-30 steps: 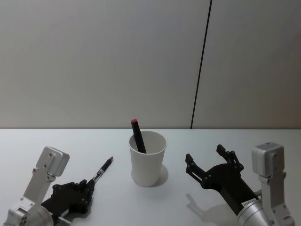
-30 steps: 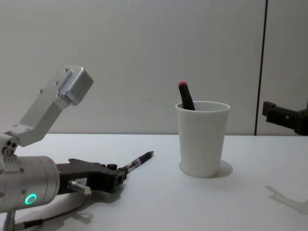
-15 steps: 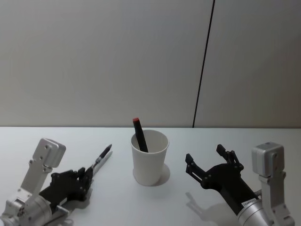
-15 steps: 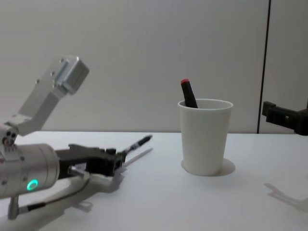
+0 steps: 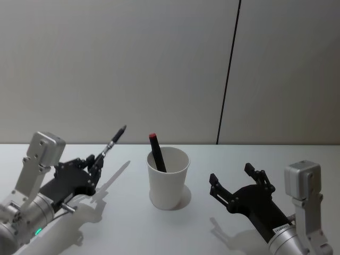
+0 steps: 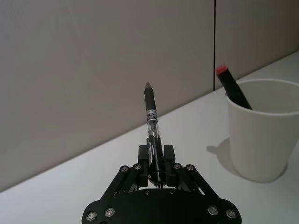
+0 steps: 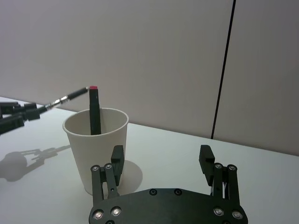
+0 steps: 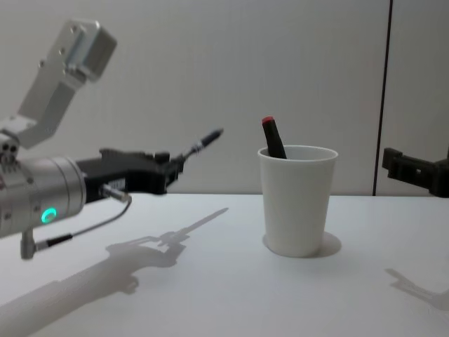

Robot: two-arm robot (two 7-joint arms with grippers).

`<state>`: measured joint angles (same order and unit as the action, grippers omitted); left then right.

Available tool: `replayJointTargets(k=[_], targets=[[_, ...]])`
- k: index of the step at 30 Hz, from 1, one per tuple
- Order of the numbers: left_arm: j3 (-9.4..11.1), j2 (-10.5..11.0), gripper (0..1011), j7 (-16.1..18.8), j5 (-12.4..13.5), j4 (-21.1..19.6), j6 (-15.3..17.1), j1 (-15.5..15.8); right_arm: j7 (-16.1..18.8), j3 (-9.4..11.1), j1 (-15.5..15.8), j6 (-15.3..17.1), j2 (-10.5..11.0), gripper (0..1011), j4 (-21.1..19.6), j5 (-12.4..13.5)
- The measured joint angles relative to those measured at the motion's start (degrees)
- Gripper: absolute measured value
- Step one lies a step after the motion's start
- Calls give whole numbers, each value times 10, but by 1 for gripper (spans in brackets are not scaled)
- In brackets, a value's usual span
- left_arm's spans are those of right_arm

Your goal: Place the pen into the pen holder.

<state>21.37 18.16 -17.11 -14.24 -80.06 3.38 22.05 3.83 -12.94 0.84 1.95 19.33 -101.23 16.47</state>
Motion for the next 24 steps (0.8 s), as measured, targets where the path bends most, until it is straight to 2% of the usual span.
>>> replayJointTargets(k=[10,15,17,24], targets=[[-15,1,204,-17,3,-15,-68,14,0,0,0,0,0,1001,0,0],[-20,1,204,-26,2,-25,-91,19,0,0,0,0,0,1001,0,0],[-24,1,204,-34,-1,-32,-110,23,0,0,0,0,0,1001,0,0],[-28,-2,204,-59,-14,-44,-145,34,0,0,0,0,0,1001,0,0]])
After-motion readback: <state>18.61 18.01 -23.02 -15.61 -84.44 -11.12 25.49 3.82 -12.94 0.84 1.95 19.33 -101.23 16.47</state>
